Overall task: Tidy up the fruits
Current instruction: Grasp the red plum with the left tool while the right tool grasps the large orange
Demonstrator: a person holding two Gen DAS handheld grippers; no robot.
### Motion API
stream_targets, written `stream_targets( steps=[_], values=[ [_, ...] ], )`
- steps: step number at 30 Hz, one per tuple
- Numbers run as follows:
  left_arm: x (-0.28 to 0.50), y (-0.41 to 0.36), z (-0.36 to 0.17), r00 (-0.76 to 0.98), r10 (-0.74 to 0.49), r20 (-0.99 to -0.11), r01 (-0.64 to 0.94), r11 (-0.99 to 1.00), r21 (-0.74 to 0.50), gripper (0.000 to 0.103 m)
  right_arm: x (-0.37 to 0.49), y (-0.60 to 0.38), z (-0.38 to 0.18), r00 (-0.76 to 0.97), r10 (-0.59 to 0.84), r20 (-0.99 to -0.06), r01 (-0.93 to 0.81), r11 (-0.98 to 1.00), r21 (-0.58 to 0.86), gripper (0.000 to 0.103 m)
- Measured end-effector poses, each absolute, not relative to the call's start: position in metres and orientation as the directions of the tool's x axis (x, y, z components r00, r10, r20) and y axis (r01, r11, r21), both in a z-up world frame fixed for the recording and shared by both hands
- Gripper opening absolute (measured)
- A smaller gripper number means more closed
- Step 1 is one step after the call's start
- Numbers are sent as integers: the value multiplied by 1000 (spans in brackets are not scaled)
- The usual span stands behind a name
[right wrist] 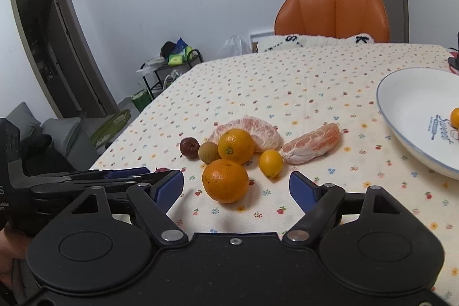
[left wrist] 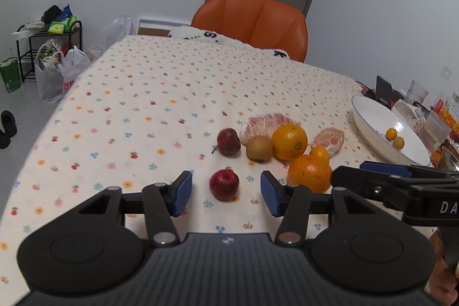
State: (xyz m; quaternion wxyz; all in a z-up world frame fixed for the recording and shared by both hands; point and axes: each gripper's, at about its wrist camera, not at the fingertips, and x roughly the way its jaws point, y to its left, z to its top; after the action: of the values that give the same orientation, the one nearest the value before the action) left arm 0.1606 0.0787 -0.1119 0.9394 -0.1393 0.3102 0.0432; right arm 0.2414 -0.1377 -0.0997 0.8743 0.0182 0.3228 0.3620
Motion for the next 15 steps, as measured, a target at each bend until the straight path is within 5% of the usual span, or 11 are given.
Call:
stream_targets(
  steps=[7, 12, 15],
  values=[
    [164, 75, -114, 802, 7, -597, -156, 968, -199, 22, 246, -128, -107, 507, 648, -569, -626, 730, 274, 79],
    [163, 80, -112, 798, 13, -602, -170, 964, -204, 22, 250, -120, -114, 484, 657, -578, -637, 717, 282, 74],
    [161, 82, -112, 797, 19, -603, -180, 962, -207, 22, 251, -118, -117, 483, 657, -579, -638, 717, 280, 62]
  ],
)
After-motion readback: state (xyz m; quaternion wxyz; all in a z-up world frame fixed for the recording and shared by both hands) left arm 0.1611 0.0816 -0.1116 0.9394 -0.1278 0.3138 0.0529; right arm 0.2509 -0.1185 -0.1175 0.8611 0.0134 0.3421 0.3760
